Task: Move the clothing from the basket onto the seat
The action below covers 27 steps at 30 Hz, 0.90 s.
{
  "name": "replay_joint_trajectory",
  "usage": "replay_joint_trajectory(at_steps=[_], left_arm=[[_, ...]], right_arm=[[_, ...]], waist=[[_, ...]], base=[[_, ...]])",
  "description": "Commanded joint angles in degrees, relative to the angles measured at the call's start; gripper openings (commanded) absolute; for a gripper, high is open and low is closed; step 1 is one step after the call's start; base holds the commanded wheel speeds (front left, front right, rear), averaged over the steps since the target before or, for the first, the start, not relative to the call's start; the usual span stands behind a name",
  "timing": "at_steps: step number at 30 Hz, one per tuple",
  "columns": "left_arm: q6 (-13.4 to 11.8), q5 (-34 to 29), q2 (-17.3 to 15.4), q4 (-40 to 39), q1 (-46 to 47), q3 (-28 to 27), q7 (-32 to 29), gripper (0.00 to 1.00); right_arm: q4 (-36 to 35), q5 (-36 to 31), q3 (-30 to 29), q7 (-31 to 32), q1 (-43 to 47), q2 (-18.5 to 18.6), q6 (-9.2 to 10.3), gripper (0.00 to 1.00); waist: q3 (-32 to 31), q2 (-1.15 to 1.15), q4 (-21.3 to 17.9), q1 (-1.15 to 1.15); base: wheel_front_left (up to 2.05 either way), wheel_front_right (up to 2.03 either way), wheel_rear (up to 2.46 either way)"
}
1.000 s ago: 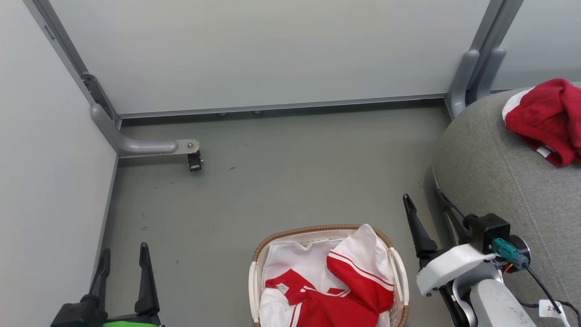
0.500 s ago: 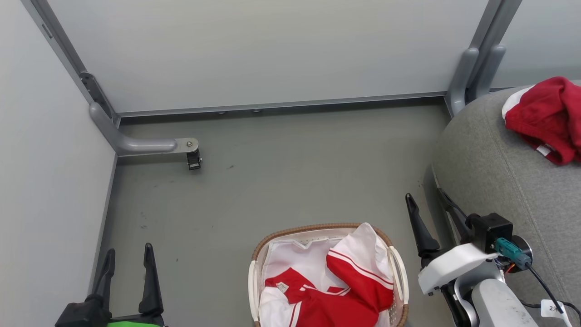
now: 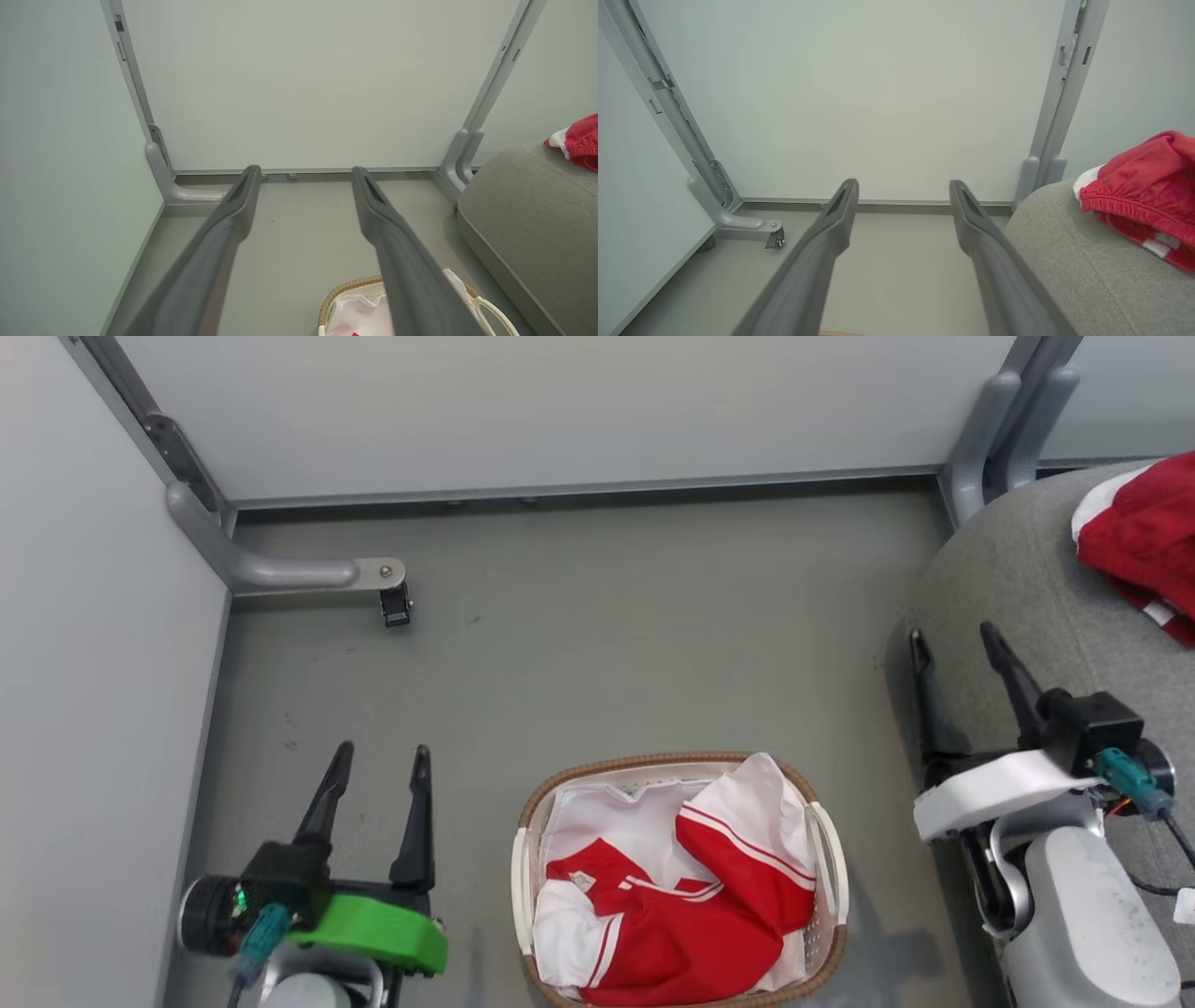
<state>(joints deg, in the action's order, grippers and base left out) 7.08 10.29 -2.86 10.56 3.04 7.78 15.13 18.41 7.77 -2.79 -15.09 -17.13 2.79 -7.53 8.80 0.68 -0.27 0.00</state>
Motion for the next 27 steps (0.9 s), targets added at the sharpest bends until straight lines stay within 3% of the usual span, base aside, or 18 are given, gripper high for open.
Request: replay_joint_trajectory(at_steps=[1, 9, 17, 27], left_arm=[[0.35, -0.9, -0.06, 1.56, 2.87, 1.41, 0.04, 1.0], [0.48, -2.19, -0.38, 18.47, 18.03, 18.18, 0.04, 1.0], [0.45, 3.98, -0.19, 34.67, 27.88, 33.15, 0.05, 1.0], [0.41, 14.39, -0.24, 44.79, 36.07, 45.61, -1.07, 1.0]], right_arm=[[-0.73, -0.66, -0.92, -0.12, -1.34, 0.21, 0.08, 1.0], [-5.74, -2.93, -5.15, -0.12, -7.59, 0.19, 0.08, 1.0], [-10.24, -2.53, -4.8, -0.12, -11.51, 0.17, 0.08, 1.0], [-15.24, -0.68, -2.75, -0.12, -14.74, 0.16, 0.08, 1.0]], waist=[[4.76, -0.68, 0.4, 0.0], [16.59, -0.68, -1.04, 0.0], [26.43, -0.68, -4.45, 0.0], [36.45, -0.68, -8.68, 0.0]], base=[[0.0, 0.0, 0.0], [0.0, 0.0, 0.0], [0.0, 0.0, 0.0], [0.0, 0.0, 0.0]])
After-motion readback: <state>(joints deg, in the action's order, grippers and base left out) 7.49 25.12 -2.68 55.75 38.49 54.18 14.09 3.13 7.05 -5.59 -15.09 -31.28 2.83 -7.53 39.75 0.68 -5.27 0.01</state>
